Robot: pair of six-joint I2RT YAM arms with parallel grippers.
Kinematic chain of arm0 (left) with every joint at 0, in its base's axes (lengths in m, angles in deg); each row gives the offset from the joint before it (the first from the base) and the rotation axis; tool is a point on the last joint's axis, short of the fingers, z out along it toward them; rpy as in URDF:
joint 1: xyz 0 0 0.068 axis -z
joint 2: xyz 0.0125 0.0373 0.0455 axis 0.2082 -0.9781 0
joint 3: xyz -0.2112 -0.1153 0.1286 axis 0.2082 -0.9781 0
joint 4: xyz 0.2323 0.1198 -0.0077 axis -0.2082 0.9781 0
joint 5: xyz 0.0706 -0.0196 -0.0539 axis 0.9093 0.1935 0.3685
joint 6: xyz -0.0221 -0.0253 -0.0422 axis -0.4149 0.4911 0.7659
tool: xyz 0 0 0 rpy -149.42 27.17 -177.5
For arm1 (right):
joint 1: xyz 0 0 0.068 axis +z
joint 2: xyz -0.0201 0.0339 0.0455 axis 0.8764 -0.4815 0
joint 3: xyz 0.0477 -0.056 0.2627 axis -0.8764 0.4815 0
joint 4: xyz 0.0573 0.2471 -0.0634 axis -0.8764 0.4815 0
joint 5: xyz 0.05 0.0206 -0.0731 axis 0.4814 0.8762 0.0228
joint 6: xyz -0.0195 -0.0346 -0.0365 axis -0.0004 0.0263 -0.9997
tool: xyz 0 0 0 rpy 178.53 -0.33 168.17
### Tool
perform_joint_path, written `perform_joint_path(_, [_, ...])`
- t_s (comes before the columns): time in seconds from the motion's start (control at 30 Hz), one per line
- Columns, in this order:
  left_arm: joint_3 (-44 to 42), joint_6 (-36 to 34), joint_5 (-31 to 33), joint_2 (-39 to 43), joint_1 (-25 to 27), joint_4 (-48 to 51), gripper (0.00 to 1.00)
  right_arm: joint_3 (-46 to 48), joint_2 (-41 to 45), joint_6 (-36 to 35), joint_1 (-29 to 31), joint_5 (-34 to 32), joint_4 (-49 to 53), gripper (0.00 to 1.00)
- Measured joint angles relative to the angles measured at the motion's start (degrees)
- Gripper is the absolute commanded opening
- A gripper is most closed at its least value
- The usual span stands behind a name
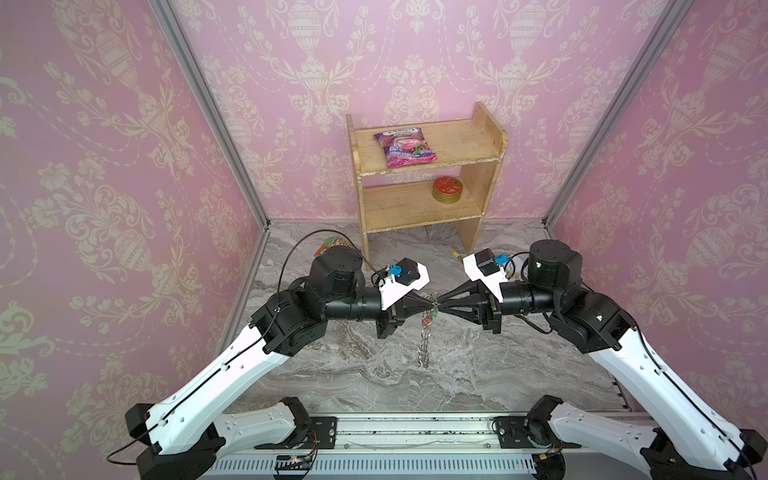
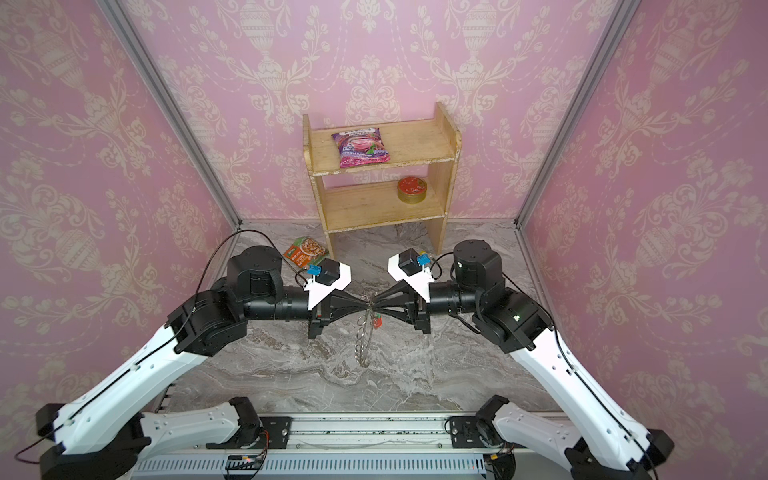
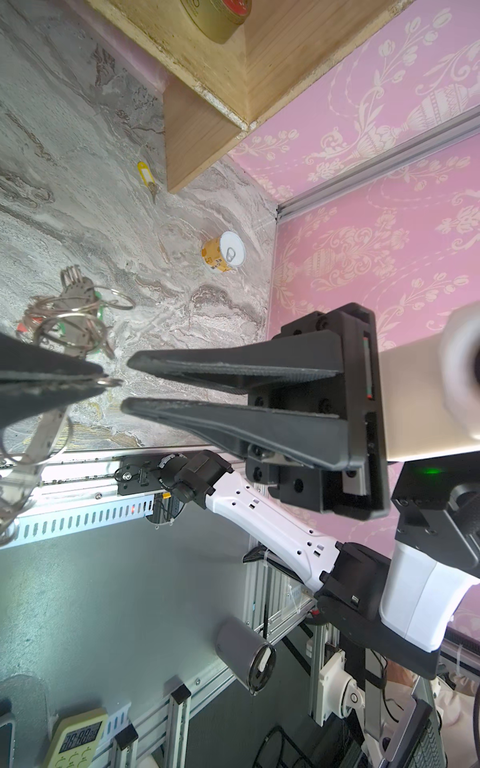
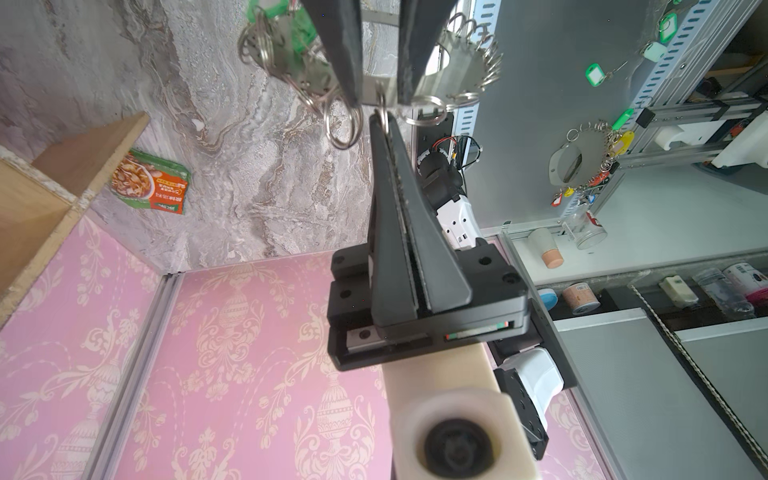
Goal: Put the keys on the keyring
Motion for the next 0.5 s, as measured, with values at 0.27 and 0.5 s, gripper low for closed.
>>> perform_joint_path(0.27, [0.00,-0.44,0.00,-0.04,0.00,0.00,0.00,0.00,-0.74,0.04,0.33,0.66,-0.39,0.13])
perform_joint_path(0.5, [0.00,-0.46,0.00,-0.04,0.00,0.00,0.00,0.00,-1.20,0.04,0.44,0.90,-0.37,0.12])
